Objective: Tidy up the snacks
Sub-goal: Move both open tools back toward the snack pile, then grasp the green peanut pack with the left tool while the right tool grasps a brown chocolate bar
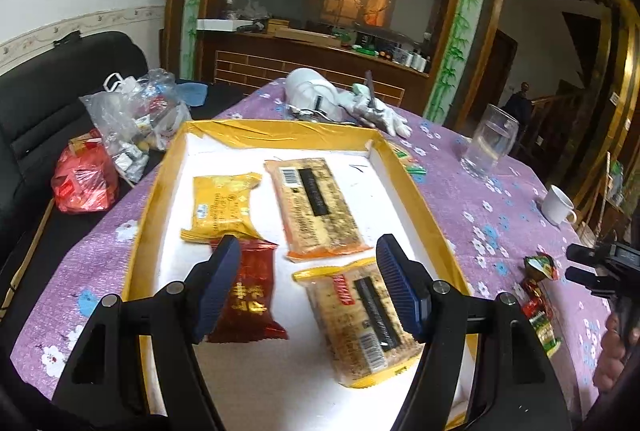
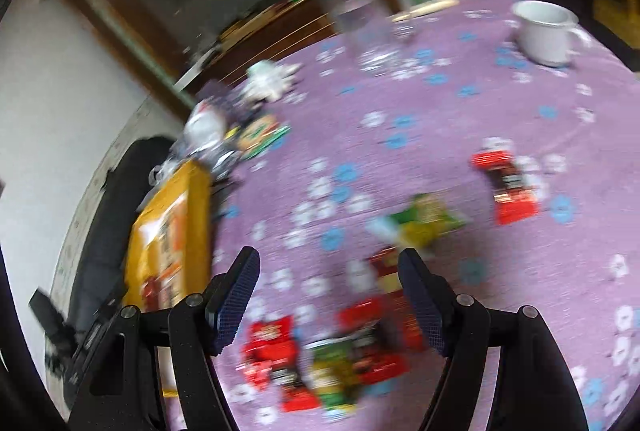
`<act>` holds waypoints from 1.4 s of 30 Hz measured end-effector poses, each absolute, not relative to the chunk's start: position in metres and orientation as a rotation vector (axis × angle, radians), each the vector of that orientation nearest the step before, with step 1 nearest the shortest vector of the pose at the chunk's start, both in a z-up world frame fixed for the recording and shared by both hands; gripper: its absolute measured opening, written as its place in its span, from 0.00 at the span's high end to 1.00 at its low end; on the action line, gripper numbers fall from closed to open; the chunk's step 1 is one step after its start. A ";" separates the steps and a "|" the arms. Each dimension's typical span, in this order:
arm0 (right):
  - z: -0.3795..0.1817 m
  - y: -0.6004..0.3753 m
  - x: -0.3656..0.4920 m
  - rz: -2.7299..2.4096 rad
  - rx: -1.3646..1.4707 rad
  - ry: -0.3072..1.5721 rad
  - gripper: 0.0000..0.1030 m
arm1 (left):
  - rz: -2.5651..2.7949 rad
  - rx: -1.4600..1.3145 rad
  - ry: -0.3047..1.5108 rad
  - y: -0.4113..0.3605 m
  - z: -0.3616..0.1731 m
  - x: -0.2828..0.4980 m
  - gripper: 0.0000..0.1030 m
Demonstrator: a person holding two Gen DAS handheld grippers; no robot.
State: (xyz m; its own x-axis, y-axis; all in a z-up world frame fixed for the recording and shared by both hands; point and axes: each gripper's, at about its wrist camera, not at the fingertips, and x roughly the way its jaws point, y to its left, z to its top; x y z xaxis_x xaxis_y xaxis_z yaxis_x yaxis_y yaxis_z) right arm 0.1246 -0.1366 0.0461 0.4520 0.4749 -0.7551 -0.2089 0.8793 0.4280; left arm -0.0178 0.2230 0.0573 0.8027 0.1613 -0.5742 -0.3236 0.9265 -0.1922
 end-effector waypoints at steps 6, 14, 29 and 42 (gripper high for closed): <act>0.027 -0.167 0.142 0.367 0.351 1.042 0.28 | 0.144 -0.263 0.616 0.195 0.072 -0.017 0.32; 0.024 -0.180 0.144 0.354 0.380 1.033 0.28 | -0.110 -0.229 0.730 0.125 0.088 0.007 0.33; 0.021 -0.202 0.146 0.358 0.519 1.061 0.28 | -0.350 0.133 0.979 -0.025 0.030 0.032 0.33; 0.016 -0.193 0.146 0.388 0.483 1.112 0.28 | -0.293 0.066 0.915 -0.012 0.020 0.042 0.61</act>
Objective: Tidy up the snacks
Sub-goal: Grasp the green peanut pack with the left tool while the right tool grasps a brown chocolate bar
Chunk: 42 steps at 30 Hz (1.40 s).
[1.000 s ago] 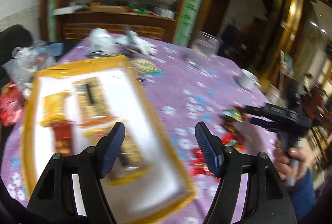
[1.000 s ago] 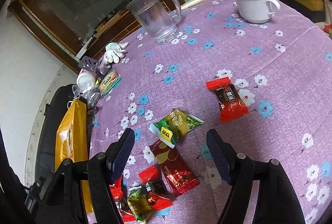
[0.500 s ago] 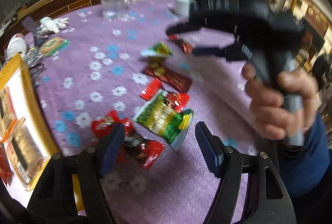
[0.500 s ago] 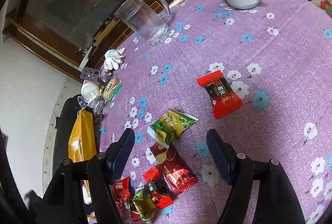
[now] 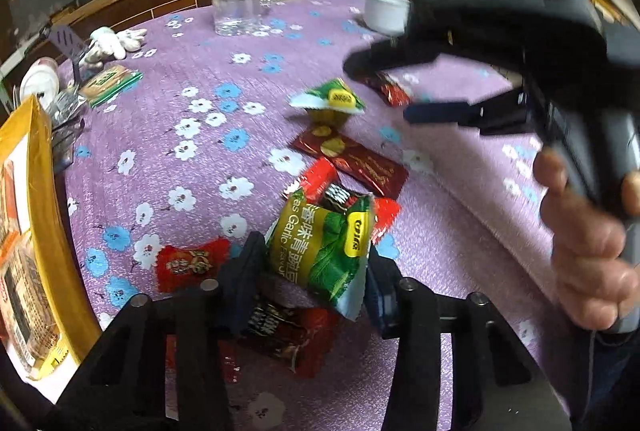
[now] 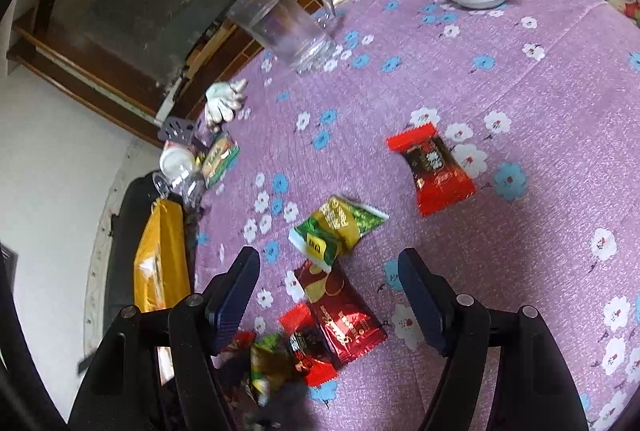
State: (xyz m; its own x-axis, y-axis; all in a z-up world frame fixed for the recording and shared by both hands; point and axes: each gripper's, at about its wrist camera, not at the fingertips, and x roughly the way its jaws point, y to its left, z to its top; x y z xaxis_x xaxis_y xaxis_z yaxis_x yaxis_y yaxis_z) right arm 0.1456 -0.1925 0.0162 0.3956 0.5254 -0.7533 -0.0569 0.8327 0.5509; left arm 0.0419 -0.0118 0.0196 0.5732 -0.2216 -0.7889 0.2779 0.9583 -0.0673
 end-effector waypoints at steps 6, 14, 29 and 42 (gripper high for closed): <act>0.008 -0.174 0.143 0.382 0.352 1.171 0.34 | -0.305 -0.024 0.896 0.003 0.025 0.045 0.63; 0.002 -0.127 0.124 0.343 -0.043 1.165 0.40 | -0.308 -0.063 0.886 0.012 0.028 0.045 0.63; 0.025 -0.152 0.125 0.345 0.124 1.063 0.92 | -0.309 -0.067 0.871 0.013 0.030 0.043 0.63; 0.016 -0.135 0.128 0.368 0.043 1.085 0.56 | -0.311 -0.068 0.872 0.013 0.030 0.043 0.63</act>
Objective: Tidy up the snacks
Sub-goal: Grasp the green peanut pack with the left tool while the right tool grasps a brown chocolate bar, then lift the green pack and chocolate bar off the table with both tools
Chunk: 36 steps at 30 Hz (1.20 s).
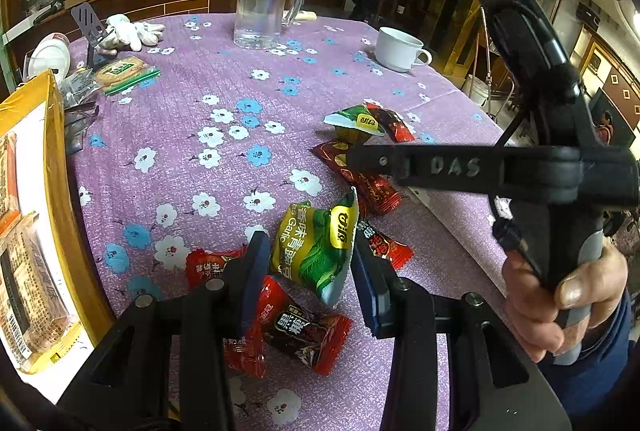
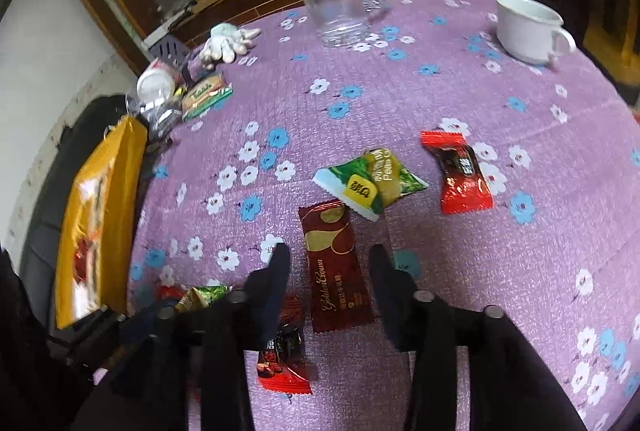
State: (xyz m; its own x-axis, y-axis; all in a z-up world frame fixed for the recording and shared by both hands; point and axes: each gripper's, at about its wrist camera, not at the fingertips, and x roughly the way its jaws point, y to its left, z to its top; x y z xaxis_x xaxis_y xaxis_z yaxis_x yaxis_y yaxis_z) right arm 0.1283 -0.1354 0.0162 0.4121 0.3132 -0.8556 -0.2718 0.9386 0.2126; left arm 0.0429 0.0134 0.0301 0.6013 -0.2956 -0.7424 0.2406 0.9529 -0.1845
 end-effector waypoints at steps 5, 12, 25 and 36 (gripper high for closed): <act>0.004 -0.128 0.129 0.312 -0.063 1.088 0.58 | -0.314 -0.070 0.874 0.014 0.030 0.043 0.63; 0.001 -0.115 0.120 0.305 -0.152 1.060 0.73 | -0.313 -0.076 0.879 0.014 0.027 0.044 0.64; 0.004 -0.125 0.122 0.320 -0.047 1.088 0.74 | -0.280 -0.006 0.866 -0.004 0.021 0.054 0.68; 0.007 -0.115 0.115 0.422 -0.002 1.105 0.74 | -0.275 -0.153 0.918 0.020 0.014 0.067 0.60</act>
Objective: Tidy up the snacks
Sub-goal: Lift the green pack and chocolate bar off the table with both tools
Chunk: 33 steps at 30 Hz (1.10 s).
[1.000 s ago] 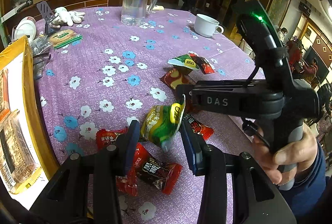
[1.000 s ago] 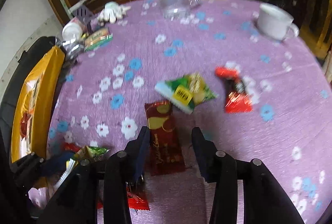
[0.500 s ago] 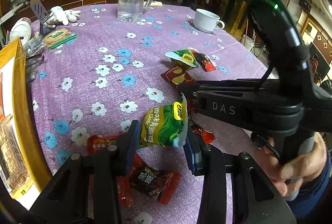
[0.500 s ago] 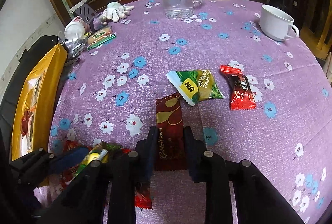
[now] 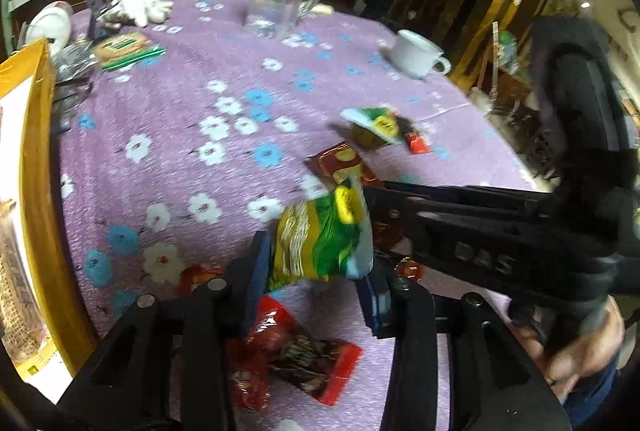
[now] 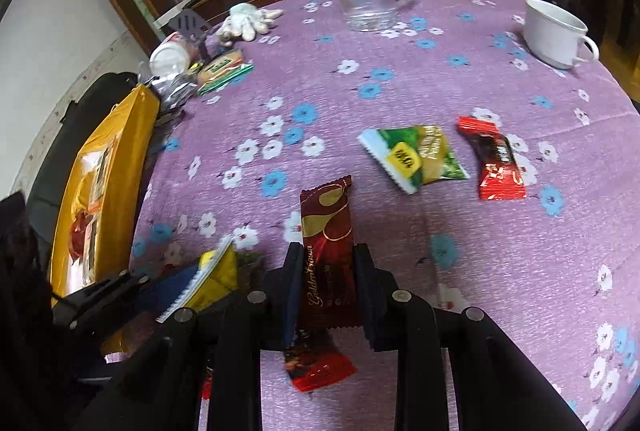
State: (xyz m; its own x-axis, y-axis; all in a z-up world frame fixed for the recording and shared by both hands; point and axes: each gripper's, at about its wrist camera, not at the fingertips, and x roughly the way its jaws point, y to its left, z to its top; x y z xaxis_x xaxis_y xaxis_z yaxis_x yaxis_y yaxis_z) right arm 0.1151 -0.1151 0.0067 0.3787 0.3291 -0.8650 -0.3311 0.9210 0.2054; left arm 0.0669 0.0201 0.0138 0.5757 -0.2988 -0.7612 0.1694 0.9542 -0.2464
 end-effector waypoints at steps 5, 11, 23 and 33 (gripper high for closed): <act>0.009 -0.107 0.110 0.494 0.019 1.110 0.74 | -0.252 -0.117 0.915 0.018 0.012 0.065 0.75; 0.012 -0.107 0.108 0.516 0.042 1.105 0.74 | -0.238 -0.132 0.903 0.023 0.012 0.064 0.79; 0.034 -0.112 0.099 0.557 0.090 1.011 0.75 | -0.187 -0.168 0.805 0.041 0.032 0.053 0.79; 0.056 -0.097 0.077 0.647 0.078 0.892 0.75 | -0.123 -0.183 0.749 0.055 0.045 0.044 0.79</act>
State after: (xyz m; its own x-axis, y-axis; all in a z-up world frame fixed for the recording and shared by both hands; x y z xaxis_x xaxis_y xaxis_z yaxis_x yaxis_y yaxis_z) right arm 0.0769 -0.0968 0.0561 0.4522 0.5542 -0.6989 -0.4916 0.8086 0.3231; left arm 0.0443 0.0555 0.0455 0.7263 -0.1763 -0.6644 0.0458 0.9768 -0.2091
